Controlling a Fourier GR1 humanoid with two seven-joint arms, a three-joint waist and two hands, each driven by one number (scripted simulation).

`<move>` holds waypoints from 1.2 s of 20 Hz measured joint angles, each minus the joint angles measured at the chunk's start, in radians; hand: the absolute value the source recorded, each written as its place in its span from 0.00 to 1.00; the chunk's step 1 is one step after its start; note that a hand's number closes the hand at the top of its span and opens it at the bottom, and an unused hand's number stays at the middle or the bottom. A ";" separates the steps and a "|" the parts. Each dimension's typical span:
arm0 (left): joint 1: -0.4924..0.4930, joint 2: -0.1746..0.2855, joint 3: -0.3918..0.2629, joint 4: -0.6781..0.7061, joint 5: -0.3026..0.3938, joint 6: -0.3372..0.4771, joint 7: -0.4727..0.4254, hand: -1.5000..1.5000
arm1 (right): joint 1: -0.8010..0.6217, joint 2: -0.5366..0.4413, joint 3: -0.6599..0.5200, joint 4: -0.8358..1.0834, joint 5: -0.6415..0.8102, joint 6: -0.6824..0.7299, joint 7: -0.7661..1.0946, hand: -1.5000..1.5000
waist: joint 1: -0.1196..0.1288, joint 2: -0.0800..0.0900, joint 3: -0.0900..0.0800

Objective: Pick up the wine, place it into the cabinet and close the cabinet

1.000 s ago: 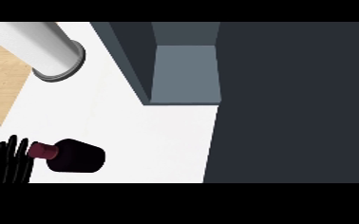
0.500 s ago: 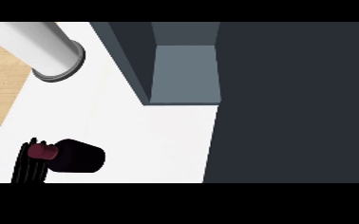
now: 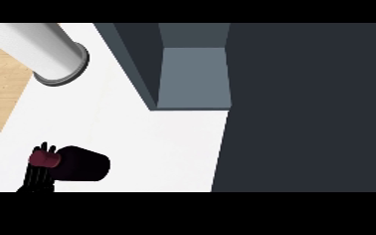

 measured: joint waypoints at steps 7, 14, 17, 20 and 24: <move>-0.067 0.014 0.013 0.196 0.003 -0.053 -0.101 0.00 | 0.007 -0.014 -0.045 -0.004 -0.011 0.005 0.004 0.00 | -0.003 0.000 0.000; -0.159 0.055 0.021 0.371 -0.027 -0.055 -0.179 0.00 | -0.008 -0.017 -0.033 -0.005 -0.011 -0.002 0.016 0.00 | -0.004 0.000 0.000; -0.203 0.061 0.020 0.415 -0.029 -0.043 -0.191 0.00 | -0.018 -0.024 -0.038 -0.005 -0.012 -0.005 0.025 0.00 | -0.005 0.000 0.000; -0.254 0.059 0.022 0.468 -0.025 -0.035 -0.201 1.00 | -0.024 -0.021 -0.036 -0.002 -0.013 -0.009 0.024 0.00 | -0.005 0.000 0.000; -0.279 0.050 0.003 0.498 -0.019 -0.057 -0.211 1.00 | -0.024 -0.012 -0.014 0.001 -0.010 -0.017 0.023 0.00 | -0.004 0.000 0.000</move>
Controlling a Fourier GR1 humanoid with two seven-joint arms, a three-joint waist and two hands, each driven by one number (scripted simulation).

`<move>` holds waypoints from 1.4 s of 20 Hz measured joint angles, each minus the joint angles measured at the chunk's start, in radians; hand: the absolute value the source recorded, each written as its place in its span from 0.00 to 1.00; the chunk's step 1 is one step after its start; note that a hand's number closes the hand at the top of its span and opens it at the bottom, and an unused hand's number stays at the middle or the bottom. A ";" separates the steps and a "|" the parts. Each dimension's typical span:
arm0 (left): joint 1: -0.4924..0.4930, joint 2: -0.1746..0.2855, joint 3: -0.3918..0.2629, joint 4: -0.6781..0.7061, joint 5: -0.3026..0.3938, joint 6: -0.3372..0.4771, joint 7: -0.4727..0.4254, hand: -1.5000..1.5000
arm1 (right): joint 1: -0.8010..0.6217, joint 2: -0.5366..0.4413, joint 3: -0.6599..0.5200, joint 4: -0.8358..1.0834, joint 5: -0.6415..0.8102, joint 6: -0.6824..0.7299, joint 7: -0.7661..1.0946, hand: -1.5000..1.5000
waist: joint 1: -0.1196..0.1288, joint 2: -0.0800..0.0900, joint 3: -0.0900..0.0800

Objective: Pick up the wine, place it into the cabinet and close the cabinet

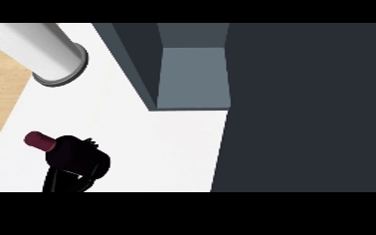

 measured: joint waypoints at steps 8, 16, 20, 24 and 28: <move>0.004 0.012 -0.087 -0.035 -0.132 0.105 -0.132 1.00 | 0.009 -0.006 -0.003 0.001 0.003 -0.006 -0.006 0.00 | 0.000 -0.001 0.000; -0.124 -0.093 -0.169 -0.062 -0.179 0.243 -0.070 1.00 | 0.019 -0.007 -0.003 0.002 0.001 -0.006 -0.013 0.00 | -0.001 0.000 0.001; -0.156 -0.111 -0.217 -0.128 -0.158 0.292 -0.043 1.00 | 0.027 -0.004 0.002 0.006 0.002 -0.005 -0.021 0.00 | 0.003 -0.001 0.001; -0.139 -0.120 -0.303 -0.267 -0.128 0.341 0.019 1.00 | 0.028 -0.009 -0.005 0.006 0.001 -0.005 -0.018 0.00 | 0.006 -0.003 0.001; -0.121 -0.124 -0.388 -0.413 -0.087 0.364 0.122 1.00 | 0.042 -0.018 -0.029 0.003 -0.009 0.003 -0.017 0.00 | 0.006 -0.004 0.002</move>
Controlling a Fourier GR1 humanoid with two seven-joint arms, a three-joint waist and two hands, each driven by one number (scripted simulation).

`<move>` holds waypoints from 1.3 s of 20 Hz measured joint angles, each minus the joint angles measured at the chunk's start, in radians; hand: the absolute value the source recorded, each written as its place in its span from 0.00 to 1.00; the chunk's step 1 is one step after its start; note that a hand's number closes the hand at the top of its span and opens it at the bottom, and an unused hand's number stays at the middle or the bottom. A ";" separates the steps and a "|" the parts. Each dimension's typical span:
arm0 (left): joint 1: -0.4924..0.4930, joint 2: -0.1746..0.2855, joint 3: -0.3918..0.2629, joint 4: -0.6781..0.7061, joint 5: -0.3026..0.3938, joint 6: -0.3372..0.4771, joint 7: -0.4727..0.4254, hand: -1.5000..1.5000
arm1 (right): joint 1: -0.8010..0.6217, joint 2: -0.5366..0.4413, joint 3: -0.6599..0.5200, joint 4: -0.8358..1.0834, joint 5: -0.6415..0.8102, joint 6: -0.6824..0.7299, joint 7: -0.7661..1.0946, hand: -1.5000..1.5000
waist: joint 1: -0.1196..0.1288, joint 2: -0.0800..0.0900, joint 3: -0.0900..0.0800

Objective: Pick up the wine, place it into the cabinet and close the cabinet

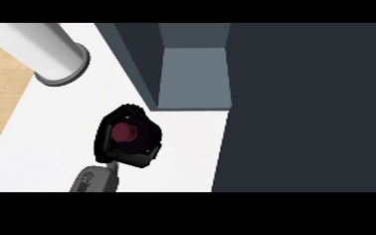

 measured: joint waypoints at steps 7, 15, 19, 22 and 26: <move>-0.024 -0.002 -0.160 -0.233 0.106 0.121 0.217 1.00 | 0.024 0.020 0.018 0.004 0.000 -0.001 -0.017 0.00 | -0.001 0.001 0.000; -0.181 -0.002 -0.276 -0.374 0.126 0.368 0.473 1.00 | 0.028 0.027 0.013 0.006 -0.005 0.004 -0.020 0.00 | -0.006 0.003 0.000; -0.302 -0.002 -0.276 -0.339 0.136 0.455 0.552 1.00 | 0.034 0.020 -0.010 0.015 -0.018 0.020 -0.028 0.00 | -0.008 0.005 0.000; -0.376 -0.002 -0.283 -0.316 0.142 0.519 0.615 1.00 | 0.013 0.011 -0.021 0.016 -0.024 0.023 -0.017 0.00 | -0.010 0.004 0.000; -0.467 -0.002 -0.275 -0.214 0.163 0.573 0.586 1.00 | 0.014 0.008 -0.030 0.017 -0.032 0.035 -0.018 0.00 | -0.015 0.006 -0.001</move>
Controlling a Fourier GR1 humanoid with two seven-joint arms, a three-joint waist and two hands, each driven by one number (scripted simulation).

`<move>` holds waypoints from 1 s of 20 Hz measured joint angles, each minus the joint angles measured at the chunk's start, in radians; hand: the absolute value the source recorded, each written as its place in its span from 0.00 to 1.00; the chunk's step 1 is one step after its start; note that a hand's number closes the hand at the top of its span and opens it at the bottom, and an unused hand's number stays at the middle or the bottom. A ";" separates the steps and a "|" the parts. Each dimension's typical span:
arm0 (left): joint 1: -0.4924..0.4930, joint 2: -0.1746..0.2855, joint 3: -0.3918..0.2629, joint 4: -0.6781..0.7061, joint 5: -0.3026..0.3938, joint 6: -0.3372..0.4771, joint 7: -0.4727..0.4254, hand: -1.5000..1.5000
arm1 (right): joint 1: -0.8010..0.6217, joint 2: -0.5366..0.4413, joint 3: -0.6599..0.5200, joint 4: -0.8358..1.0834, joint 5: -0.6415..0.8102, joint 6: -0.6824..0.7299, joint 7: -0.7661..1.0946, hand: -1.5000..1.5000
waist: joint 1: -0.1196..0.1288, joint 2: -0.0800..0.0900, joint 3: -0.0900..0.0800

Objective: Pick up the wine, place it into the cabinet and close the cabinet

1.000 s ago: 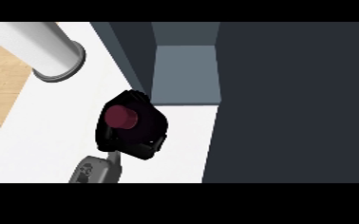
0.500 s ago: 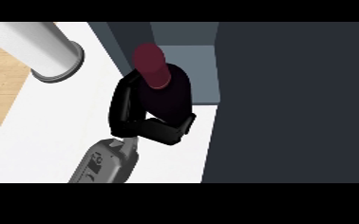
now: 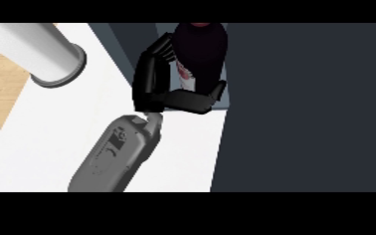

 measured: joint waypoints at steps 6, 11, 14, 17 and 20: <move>-0.077 0.008 0.031 0.121 -0.042 -0.009 -0.037 1.00 | 0.015 0.015 0.005 0.003 -0.003 0.006 -0.007 0.00 | 0.003 0.001 0.000; -0.106 0.002 0.010 0.230 -0.064 0.016 -0.115 1.00 | 0.040 0.021 -0.004 0.006 -0.008 0.023 -0.028 0.00 | 0.001 0.002 0.000; -0.124 0.001 0.006 0.281 -0.056 0.021 -0.146 1.00 | 0.033 0.022 -0.009 0.008 -0.010 0.024 -0.027 0.00 | 0.002 0.001 0.000; -0.131 0.001 0.004 0.338 -0.031 0.022 -0.194 1.00 | 0.020 0.017 -0.027 0.015 -0.015 0.028 -0.026 0.00 | 0.001 0.002 0.000; -0.143 0.000 0.006 0.399 0.004 0.015 -0.247 1.00 | 0.042 0.034 -0.010 0.022 -0.015 0.035 -0.042 0.00 | -0.002 0.003 0.000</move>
